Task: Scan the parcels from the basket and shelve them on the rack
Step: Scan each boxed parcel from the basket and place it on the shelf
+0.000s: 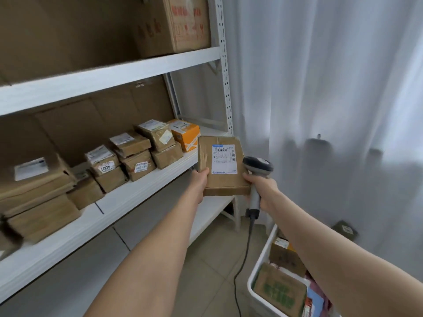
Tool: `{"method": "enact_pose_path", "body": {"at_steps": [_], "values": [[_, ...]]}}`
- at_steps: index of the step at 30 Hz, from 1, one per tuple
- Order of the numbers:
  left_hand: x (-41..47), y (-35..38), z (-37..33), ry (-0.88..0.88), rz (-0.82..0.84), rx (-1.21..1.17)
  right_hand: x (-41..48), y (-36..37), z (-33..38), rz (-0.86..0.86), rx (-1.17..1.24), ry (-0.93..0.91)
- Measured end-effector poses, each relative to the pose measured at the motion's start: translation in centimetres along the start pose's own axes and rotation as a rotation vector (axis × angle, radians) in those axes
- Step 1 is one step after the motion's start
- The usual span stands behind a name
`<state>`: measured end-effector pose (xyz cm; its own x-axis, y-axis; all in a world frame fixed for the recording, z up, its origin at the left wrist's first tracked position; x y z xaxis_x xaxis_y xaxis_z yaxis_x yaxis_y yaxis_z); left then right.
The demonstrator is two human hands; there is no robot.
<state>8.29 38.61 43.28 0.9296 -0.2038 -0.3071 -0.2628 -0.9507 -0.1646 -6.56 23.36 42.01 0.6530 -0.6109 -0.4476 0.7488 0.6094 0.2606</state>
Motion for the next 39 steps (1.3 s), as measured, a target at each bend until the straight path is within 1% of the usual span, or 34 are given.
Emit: {"method": "enact_pose_path", "body": {"at_steps": [6,11,13,17,22,26,29,31,35,39], "values": [[-2.5,-7.1,-1.3,0.021,-0.115,0.002,-1.5,4.6,-0.5,0.045,-0.095,-0.011],[-5.0,-12.4,-2.5,0.093,-0.235,-0.008,-3.3,8.0,-1.1,0.118,-0.113,-0.022],[-5.9,-15.1,-2.9,0.118,-0.29,0.012,-4.3,10.1,-1.3,0.166,-0.098,-0.035],[-7.0,-20.5,-3.6,0.128,-0.386,0.05,-6.5,14.8,-1.9,0.23,-0.145,-0.029],[-7.1,-26.4,-4.0,0.122,-0.478,0.033,-8.2,20.7,-2.7,0.306,-0.127,-0.018],[-5.9,-32.0,-5.1,0.124,-0.569,-0.022,-8.7,26.7,-2.7,0.345,-0.111,-0.012],[-4.4,-37.4,-6.6,0.14,-0.664,-0.012,-8.9,32.3,-2.6,0.358,-0.187,-0.09],[-3.1,-41.1,-7.6,0.143,-0.707,0.006,-9.2,36.4,-3.0,0.386,-0.195,-0.104],[-0.4,-48.0,-8.8,0.097,-0.739,0.067,-10.1,43.9,-4.4,0.428,-0.207,-0.097],[1.7,-52.8,-9.1,0.052,-0.757,0.137,-10.7,49.5,-6.1,0.451,-0.211,-0.079]]}}
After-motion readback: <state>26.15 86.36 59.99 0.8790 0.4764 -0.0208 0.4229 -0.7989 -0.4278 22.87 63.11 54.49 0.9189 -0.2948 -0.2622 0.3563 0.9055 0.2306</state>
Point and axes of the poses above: each hand's wrist, its own x-axis towards the middle knuckle, its own y-axis out of the palm, z = x × y, the point moved 9 cm from there along x, towards the middle knuckle, and after that the axes turned 3 degrees about -z, right-handed, at the moved point
